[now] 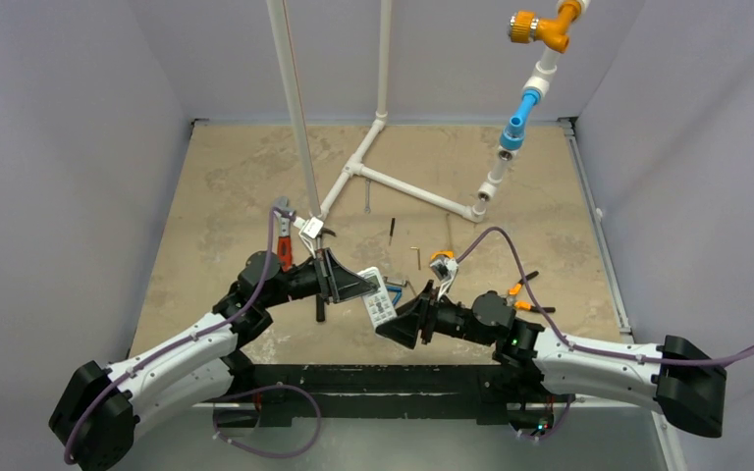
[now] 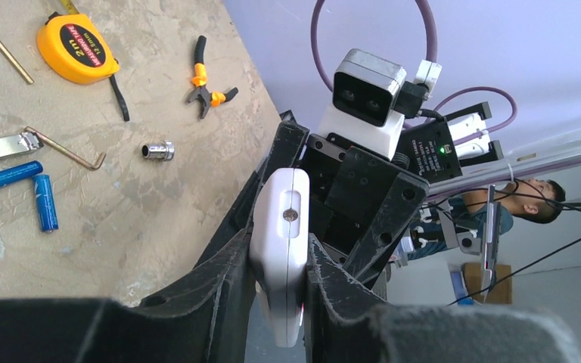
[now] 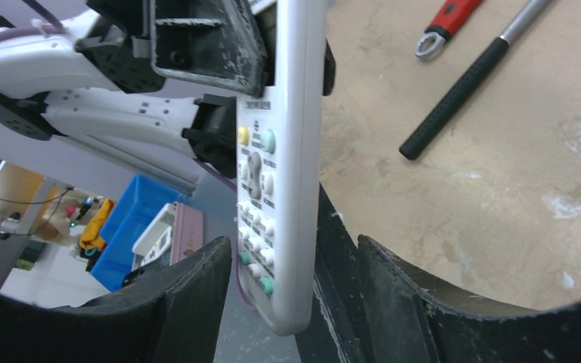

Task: Load the batteries into the remote control
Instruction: Adjust the remote control.

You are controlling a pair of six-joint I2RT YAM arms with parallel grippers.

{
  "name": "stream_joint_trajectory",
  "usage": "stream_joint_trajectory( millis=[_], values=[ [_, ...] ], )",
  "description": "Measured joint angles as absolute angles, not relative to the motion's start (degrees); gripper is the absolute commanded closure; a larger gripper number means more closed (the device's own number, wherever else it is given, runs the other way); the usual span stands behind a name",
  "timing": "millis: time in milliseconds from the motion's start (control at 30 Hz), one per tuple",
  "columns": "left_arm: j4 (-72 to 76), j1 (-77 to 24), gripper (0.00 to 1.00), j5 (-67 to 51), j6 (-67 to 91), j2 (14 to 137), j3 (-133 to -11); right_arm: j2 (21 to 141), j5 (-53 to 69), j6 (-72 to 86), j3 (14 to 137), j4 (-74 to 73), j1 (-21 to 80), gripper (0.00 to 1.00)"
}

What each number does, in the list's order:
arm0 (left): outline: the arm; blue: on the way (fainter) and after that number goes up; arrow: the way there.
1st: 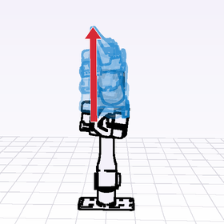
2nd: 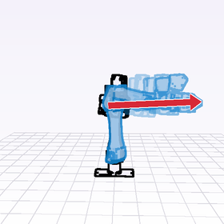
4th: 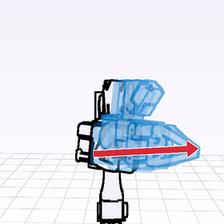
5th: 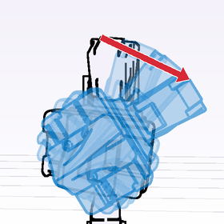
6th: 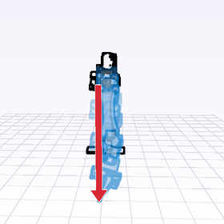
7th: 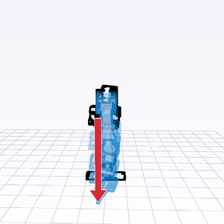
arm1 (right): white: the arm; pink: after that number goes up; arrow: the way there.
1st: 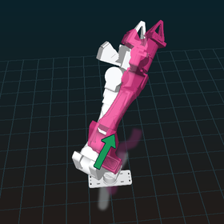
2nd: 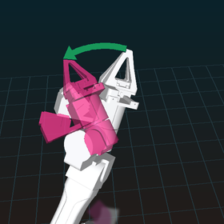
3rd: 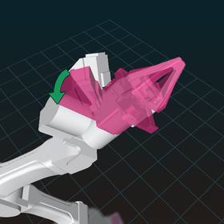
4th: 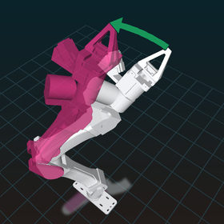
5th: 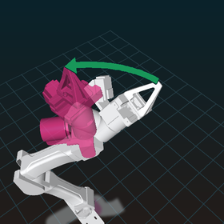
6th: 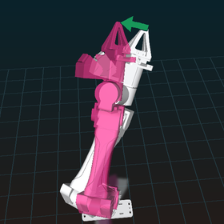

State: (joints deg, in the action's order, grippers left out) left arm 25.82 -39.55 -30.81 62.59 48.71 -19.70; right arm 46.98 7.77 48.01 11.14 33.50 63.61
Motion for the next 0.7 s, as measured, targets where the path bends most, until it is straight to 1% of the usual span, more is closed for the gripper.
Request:
stream_joint_trajectory(
  millis=[133, 200, 467, 633, 700],
  values=[
    [26.5, -39.6, 1.0, -30.8, 62.6, 47.9, -19.3, 46.3, 8.4, 48.0, 11.1, 36.2, 63.6, 0.57],
    [26.9, -39.6, 1.0, -30.8, 62.6, 47.9, -18.9, 45.5, 8.5, 48.0, 11.1, 36.7, 63.6, 0.61],
    [29.2, -39.6, 1.0, -30.9, 63.5, 48.4, -18.7, 44.9, 8.5, 47.9, 10.9, 36.5, 63.3, 0.66],
    [31.2, -39.6, 0.99, -30.9, 63.9, 48.9, -17.9, 45.7, 8.4, 48.1, 10.9, 36.6, 63.3, 0.83],
    [31.9, -39.6, 0.91, -30.9, 64.0, 49.0, -17.9, 45.9, 8.3, 48.5, 10.9, 36.8, 63.3, 0.93]
  ],
)
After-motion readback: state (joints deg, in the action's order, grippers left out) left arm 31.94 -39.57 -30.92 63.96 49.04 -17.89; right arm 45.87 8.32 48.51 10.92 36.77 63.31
